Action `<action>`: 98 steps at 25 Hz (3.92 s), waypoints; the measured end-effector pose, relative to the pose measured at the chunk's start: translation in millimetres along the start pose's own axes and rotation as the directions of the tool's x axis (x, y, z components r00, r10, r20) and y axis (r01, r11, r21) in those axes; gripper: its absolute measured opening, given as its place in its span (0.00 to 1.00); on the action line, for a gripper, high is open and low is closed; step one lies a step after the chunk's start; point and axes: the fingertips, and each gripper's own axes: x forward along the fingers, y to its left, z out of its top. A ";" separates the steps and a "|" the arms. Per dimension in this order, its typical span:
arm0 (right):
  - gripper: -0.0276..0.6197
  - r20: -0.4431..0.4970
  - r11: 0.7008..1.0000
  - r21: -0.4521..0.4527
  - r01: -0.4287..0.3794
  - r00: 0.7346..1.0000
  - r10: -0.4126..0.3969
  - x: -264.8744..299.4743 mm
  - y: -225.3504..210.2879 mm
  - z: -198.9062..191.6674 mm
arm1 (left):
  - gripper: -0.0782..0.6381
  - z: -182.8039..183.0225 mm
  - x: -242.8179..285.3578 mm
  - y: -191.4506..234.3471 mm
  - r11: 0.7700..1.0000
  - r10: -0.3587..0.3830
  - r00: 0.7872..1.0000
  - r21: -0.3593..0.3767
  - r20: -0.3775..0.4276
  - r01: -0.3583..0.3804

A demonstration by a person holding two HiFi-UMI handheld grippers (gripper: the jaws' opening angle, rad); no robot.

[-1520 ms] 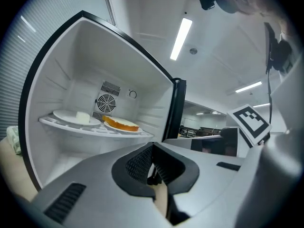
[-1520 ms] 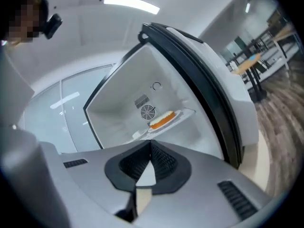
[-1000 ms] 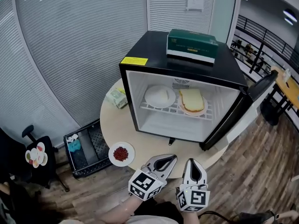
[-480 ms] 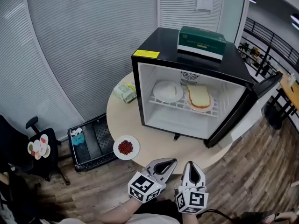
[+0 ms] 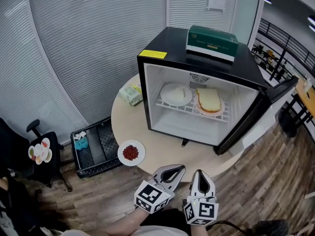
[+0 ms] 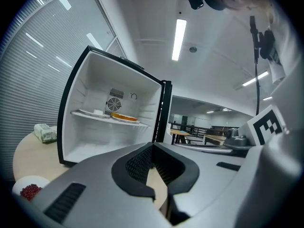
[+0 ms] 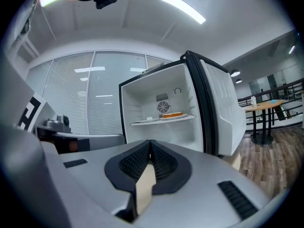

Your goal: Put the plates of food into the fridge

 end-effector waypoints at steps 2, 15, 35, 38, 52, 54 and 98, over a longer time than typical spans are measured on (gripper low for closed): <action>0.05 0.001 0.999 0.034 -0.019 1.000 0.019 1.5 2.0 -0.4 | 0.12 -0.3 -1.7 3.5 1.000 0.018 1.000 0.002 0.004 -0.018; 0.05 -0.122 0.951 0.190 -0.242 0.956 0.268 21.6 61.3 -45.9 | 0.12 -27.7 -52.0 51.8 0.955 0.289 0.957 -0.063 -0.012 -0.289; 0.06 -0.217 0.605 0.788 -0.115 0.868 0.447 60.8 197.8 -151.5 | 0.12 -63.6 -181.3 165.9 0.863 0.502 0.865 -0.061 -0.009 -0.501; 0.09 -0.222 0.554 0.830 -0.072 0.867 0.446 69.7 217.1 -176.8 | 0.12 -78.8 -193.7 190.9 0.855 0.508 0.861 -0.101 -0.035 -0.509; 0.28 -0.207 0.287 0.952 0.108 0.916 0.344 140.1 263.8 -249.0 | 0.12 -149.2 -223.2 272.1 0.850 0.475 0.862 -0.160 -0.175 -0.501; 0.28 -0.207 0.259 0.958 0.122 0.920 0.333 146.0 265.7 -253.7 | 0.12 -150.3 -222.9 276.8 0.851 0.472 0.863 -0.164 -0.181 -0.500; 0.07 -0.048 0.191 0.982 0.004 0.973 0.225 118.7 117.7 -116.1 | 0.12 -52.2 -82.4 183.1 0.969 0.235 0.970 -0.056 -0.066 -0.239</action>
